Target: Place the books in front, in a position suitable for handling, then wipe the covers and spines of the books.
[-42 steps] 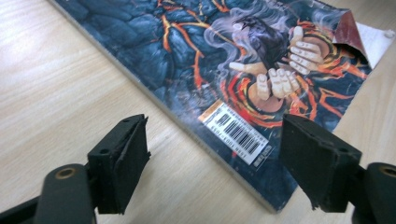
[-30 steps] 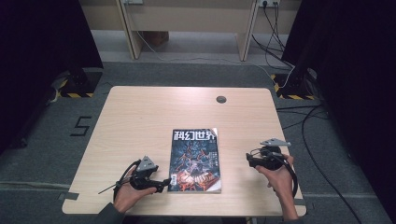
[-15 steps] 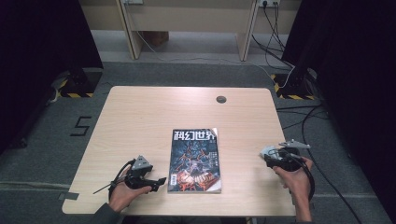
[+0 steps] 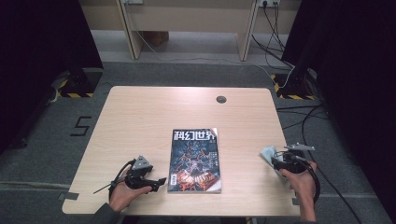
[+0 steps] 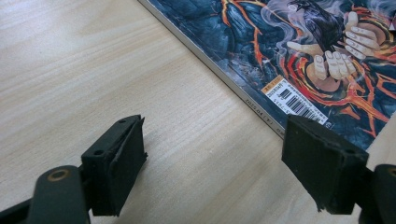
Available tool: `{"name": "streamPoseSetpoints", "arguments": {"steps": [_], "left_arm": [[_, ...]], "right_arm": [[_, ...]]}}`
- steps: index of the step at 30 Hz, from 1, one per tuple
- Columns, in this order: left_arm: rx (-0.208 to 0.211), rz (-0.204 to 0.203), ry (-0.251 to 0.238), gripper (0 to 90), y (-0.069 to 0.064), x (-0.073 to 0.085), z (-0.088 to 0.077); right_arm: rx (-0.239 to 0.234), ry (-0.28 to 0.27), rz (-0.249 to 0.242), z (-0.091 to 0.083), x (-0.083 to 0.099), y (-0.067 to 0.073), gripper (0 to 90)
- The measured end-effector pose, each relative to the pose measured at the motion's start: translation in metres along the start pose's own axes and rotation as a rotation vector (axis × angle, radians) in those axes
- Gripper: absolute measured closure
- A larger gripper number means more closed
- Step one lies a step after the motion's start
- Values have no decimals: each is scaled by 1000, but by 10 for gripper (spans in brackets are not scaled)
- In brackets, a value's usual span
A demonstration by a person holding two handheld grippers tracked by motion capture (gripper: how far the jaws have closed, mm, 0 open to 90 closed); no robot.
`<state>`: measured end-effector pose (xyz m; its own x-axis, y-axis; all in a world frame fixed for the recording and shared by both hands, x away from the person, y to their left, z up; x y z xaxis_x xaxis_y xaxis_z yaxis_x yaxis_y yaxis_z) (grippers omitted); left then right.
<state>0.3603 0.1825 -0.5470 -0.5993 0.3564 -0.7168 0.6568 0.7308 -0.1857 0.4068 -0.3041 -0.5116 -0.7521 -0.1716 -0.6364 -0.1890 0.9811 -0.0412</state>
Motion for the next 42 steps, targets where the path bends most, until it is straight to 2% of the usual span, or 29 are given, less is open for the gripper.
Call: {"name": "streamPoseSetpoints", "arguments": {"steps": [9,12,15,18,21,25,28,31,33,34,35,36,37,38,39,40,41,42], "left_arm": [[2,3,-2,207,-2,-1,1],[14,15,-15,210,-7,-3,4],[24,26,-18,211,-11,-4,6],[51,40,-24,217,-20,-5,11],[65,50,-18,226,-26,-6,16],[79,73,-20,249,-33,-9,21],[89,86,-32,289,-39,-10,25],[85,93,-31,304,-42,-11,26],[81,95,-25,303,-43,-12,26],[83,96,-23,303,-44,-12,27],[83,104,-21,303,-45,-13,28],[81,114,-19,303,-47,-15,30],[81,114,-19,303,-47,-15,30],[80,112,-21,303,-49,-16,32],[79,111,-25,303,-53,-18,35],[79,113,-26,303,-54,-19,36],[79,113,-26,303,-54,-19,36],[82,116,-30,303,-57,-21,40]], "right_arm": [[-11,25,-27,8,4,1,562],[-19,49,-49,15,7,2,633],[-25,53,-49,18,9,1,669],[-33,43,-55,17,8,-1,751],[-34,31,-56,17,7,-2,777],[-31,9,-64,14,3,-2,785],[-42,-34,-52,6,-4,3,788],[-52,-64,-62,0,-10,6,788],[-68,-90,-67,-6,-16,13,789],[-82,-113,-91,-11,-23,25,789],[-82,-113,-91,-11,-23,25,789],[-107,-132,-131,-15,-32,42,789],[-107,-132,-131,-15,-32,42,789],[-117,-138,-145,-16,-35,48,789],[-143,-145,-176,-16,-43,68,789],[-147,-154,-197,-15,-47,78,789],[-147,-154,-197,-15,-47,78,789],[-182,-157,-246,-13,-54,100,789]]}}
Point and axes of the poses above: each handheld gripper's, and its own axes: z roughly forward along the jaws, x roughly out of its underside, y roughly to its left, the point moved 5 cm from there along z, roughly forward along the jaws, and after that the axes turned 3 degrees about x, right-handed, at the moved point
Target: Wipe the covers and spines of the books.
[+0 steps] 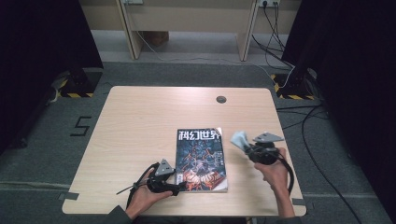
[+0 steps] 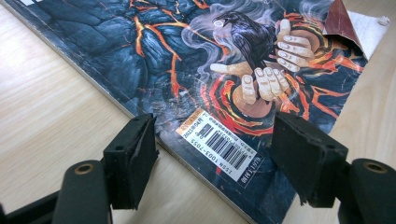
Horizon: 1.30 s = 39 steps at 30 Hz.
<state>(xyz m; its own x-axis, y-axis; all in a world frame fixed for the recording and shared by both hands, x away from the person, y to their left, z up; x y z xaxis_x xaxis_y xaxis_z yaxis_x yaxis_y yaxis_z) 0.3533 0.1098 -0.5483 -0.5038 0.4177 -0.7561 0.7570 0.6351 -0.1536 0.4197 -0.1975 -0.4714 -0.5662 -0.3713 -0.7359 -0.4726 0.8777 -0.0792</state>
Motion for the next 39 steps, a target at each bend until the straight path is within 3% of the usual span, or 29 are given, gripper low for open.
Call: {"name": "streamPoseSetpoints", "arguments": {"steps": [1,2,3,5,6,7,8,9,12,13,14,17,24,28,31,33,34,35,36,37,39], "left_arm": [[0,0,0,303,0,0,0],[2,3,-3,303,-3,-2,3],[2,3,-3,303,-3,-2,3],[4,4,-5,303,-5,-4,6],[5,5,-9,303,-6,-5,8],[8,7,-11,303,-7,-5,9],[12,10,-10,303,-8,-7,11],[12,10,-10,303,-8,-7,11],[13,8,-19,303,-12,-10,16],[13,8,-19,304,-12,-10,16],[17,1,-32,304,-12,-9,16],[20,2,-36,303,-12,-8,16],[16,-2,-45,309,-13,-8,16],[14,-2,-43,310,-13,-8,16],[11,0,-45,313,-13,-8,16],[11,2,-45,314,-13,-7,16],[9,5,-43,314,-13,-7,16],[9,5,-43,316,-13,-7,16],[9,6,-47,321,-14,-7,16],[4,14,-47,321,-15,-7,15],[-3,27,-52,332,-16,-7,15]], "right_arm": [[0,0,0,0,0,0,789],[-30,-2,-42,6,-11,21,789],[-30,-2,-42,6,-11,21,789],[-69,0,-87,14,-20,42,788],[-108,9,-117,22,-25,62,788],[-108,9,-117,22,-25,62,788],[-134,27,-160,34,-28,77,788],[-134,27,-160,34,-28,77,788],[-156,95,-215,57,-23,97,779],[-156,95,-215,57,-23,97,779],[-150,129,-225,66,-15,100,769],[-149,177,-236,71,-7,100,733],[-151,138,-191,66,-12,98,701],[-158,159,-231,73,-9,102,746],[-165,158,-231,77,-9,100,747],[-153,154,-204,79,-10,93,746],[-134,145,-170,83,-11,84,744],[-134,145,-170,83,-11,84,744],[-107,142,-140,86,-12,73,743],[-107,142,-140,86,-12,73,743],[-68,137,-123,90,-15,60,741]]}}
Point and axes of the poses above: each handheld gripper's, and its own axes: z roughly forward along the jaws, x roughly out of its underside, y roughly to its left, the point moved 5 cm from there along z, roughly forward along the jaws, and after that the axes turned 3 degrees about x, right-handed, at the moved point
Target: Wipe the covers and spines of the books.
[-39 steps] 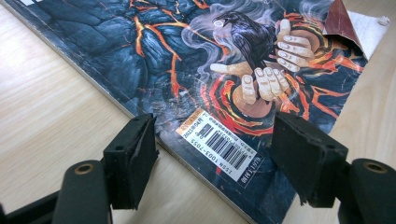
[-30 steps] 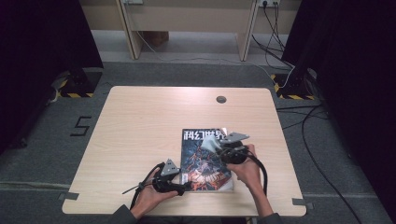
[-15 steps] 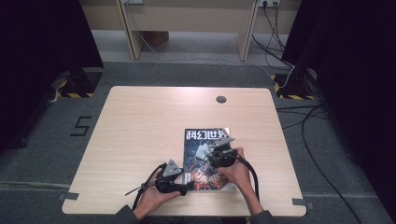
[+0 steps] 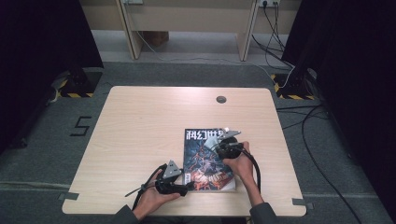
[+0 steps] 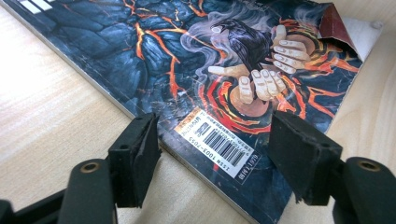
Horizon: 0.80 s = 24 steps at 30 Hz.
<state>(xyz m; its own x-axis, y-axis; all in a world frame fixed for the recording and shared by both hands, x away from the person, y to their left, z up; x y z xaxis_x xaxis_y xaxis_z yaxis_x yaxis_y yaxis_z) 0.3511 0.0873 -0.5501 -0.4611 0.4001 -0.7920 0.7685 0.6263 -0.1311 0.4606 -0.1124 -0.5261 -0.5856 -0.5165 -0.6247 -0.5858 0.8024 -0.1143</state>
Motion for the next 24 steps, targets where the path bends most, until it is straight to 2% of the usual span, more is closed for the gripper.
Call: {"name": "streamPoseSetpoints", "arguments": {"steps": [2,3,4,5,6,7,10,12,13,15,16,17,19,20,23,24], "left_arm": [[0,1,-1,334,0,0,0],[2,4,3,335,0,0,-1],[4,5,3,335,-1,1,-1],[6,6,8,335,-4,1,-2],[6,6,8,335,-4,1,-2],[10,12,10,335,-5,2,-2],[11,13,12,341,-6,3,-4],[9,12,12,341,-6,3,-4],[11,10,6,341,-6,3,-4],[11,9,1,341,-6,3,-3],[11,9,1,341,-6,3,-3],[11,10,8,341,-6,3,-4],[11,9,6,341,-6,3,-4],[11,9,6,341,-6,3,-4],[11,12,9,341,-6,3,-4],[11,12,9,341,-6,3,-4]], "right_arm": [[0,-2,39,2,0,-8,746],[-3,-3,43,2,0,-8,749],[5,2,29,1,0,-5,755],[-10,12,-15,-1,0,5,757],[-10,12,-15,-1,0,5,757],[-49,12,-62,-1,-2,20,757],[-37,15,-91,0,-6,25,753],[-23,3,-80,5,-9,19,750],[14,-3,-43,9,-10,7,750],[46,-4,-7,13,-13,-7,747],[46,-4,-7,13,-13,-7,747],[65,-6,13,17,-16,-18,744],[85,-9,28,19,-17,-28,739],[85,-9,28,19,-17,-28,739],[125,-22,63,21,-16,-45,734],[125,-22,63,21,-16,-45,734]]}}
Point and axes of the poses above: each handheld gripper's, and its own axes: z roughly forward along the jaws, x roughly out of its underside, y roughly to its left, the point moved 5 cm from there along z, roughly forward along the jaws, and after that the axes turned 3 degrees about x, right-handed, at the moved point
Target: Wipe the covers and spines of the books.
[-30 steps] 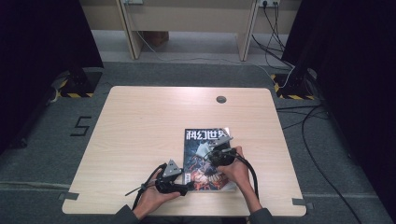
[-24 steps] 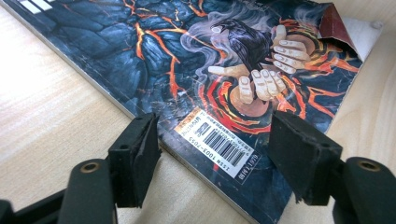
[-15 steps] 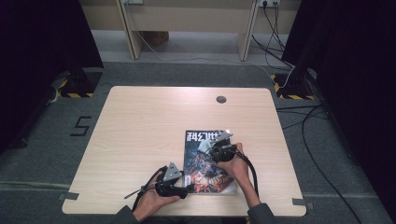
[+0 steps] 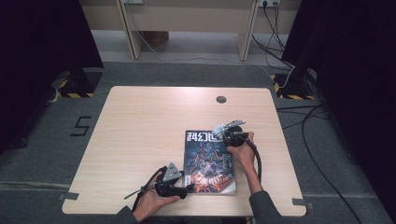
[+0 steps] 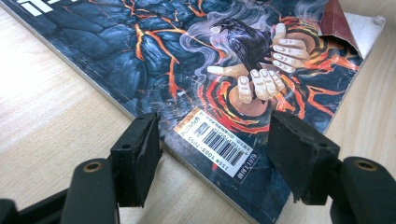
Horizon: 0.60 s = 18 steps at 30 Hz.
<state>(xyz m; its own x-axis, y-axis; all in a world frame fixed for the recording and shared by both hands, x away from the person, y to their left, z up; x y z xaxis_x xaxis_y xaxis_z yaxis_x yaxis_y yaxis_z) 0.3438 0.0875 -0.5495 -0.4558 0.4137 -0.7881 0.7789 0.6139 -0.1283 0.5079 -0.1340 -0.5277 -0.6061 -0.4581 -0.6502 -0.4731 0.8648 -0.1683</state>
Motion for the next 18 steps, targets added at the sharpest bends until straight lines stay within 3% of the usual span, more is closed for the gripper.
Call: {"name": "streamPoseSetpoints", "arguments": {"steps": [3,8,11,12,15,16,18], "left_arm": [[0,0,-2,341,0,0,0],[1,0,-4,341,0,0,0],[4,-1,-3,338,0,0,0],[4,-1,-3,339,0,0,0],[5,-3,-6,338,0,0,0],[5,-3,-6,338,0,0,0],[5,-4,-9,338,0,0,0]], "right_arm": [[13,-2,19,0,2,-9,729],[16,-1,34,0,3,-10,741],[37,20,-39,0,1,3,747],[37,20,-39,0,1,3,747],[-13,31,-99,-2,-4,27,753],[-13,31,-99,-2,-4,27,753],[-43,22,-148,-2,-8,39,756]]}}
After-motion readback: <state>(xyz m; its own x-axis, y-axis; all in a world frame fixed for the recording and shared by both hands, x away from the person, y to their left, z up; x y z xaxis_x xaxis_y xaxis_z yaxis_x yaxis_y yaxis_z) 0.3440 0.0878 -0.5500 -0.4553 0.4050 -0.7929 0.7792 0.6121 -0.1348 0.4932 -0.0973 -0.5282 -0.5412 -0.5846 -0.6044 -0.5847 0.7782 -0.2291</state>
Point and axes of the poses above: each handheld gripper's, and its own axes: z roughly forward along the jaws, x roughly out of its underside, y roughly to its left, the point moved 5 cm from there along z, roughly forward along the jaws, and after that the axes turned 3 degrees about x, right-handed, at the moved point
